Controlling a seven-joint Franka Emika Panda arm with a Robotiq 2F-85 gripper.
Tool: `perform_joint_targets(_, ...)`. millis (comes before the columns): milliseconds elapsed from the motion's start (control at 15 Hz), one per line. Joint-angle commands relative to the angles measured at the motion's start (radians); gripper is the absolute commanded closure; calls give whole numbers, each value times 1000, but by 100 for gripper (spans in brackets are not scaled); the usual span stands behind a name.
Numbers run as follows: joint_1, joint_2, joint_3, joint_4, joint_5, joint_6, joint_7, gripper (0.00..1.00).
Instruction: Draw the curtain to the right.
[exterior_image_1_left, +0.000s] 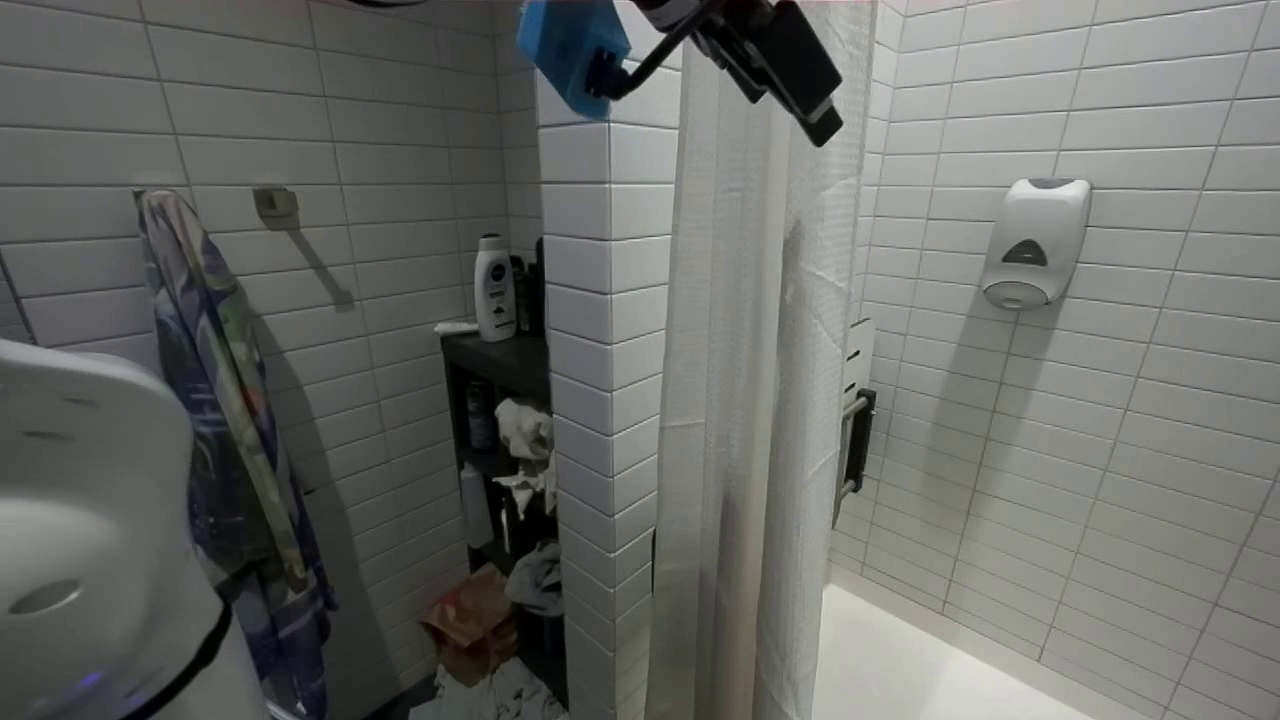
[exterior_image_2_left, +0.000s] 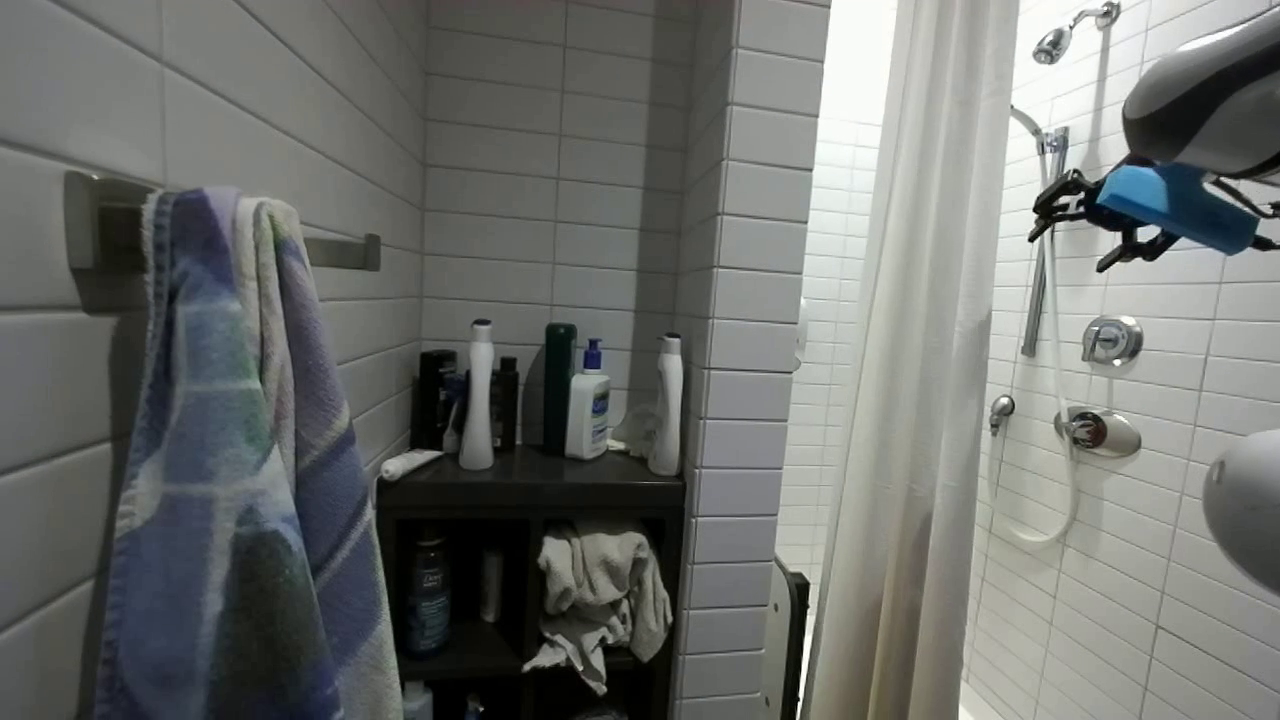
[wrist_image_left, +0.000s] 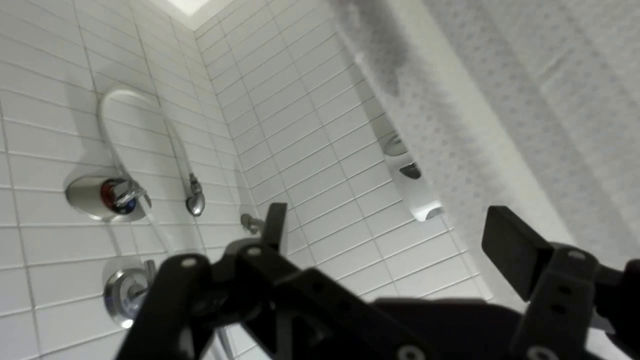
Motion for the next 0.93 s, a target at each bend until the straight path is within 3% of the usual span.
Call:
perform_joint_targets(0, 125, -34, -52, 47, 48, -156, -32, 0)
perform_joint_targets(133, 129, -23, -47, 47, 38, -107, -21, 0)
perform_joint_targets(400, 131, 34, -45, 22, 27, 165, -33, 0)
perform_joint_targets(600, 175, 88, -44, 13, 43, 298, -40, 0)
perform_joint_targets(867, 238, 169, -60, 25, 50, 393, -49, 0)
